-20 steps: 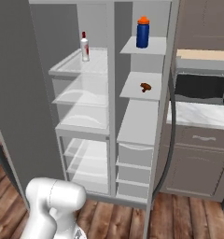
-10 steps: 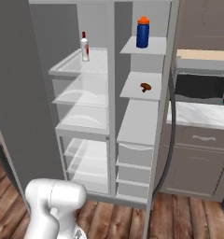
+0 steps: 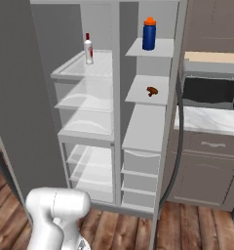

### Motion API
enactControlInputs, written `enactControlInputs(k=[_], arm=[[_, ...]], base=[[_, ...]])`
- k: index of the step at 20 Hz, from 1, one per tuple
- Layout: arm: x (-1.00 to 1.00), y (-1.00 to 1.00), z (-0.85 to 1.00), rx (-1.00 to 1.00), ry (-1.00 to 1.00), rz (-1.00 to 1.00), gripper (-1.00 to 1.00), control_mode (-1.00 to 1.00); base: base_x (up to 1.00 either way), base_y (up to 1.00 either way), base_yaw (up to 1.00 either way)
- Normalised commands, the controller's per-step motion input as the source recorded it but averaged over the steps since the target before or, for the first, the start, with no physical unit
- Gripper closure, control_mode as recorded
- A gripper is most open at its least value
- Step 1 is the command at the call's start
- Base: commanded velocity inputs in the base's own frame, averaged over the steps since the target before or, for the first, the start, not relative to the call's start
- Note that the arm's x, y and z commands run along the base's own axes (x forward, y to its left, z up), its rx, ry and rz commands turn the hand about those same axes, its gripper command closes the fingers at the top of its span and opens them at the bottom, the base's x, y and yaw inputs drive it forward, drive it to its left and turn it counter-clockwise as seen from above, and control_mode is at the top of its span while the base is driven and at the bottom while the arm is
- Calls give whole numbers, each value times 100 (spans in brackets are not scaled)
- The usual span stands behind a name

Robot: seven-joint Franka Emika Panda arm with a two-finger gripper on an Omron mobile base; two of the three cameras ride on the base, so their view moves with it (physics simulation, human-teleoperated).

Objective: There's a chicken drumstick in the fridge that needs to be moved to the freezer for freezing. Pick up the chicken drumstick from the fridge, place it on any shelf in the freezer, and close the fridge and freezer doors when done.

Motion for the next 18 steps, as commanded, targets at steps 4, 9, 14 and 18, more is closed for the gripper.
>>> enactControlInputs(k=[4,9,14,18], arm=[[5,45,-19,0,0,0,-100,-100],[32,42,-25,0,0,0,-100,-100],[32,14,-7,1,0,-7,-100,-100],[43,11,-28,2,0,-15,-100,-100]], base=[[0,0,0],[0,0,0],[0,0,0],[0,0,0]])
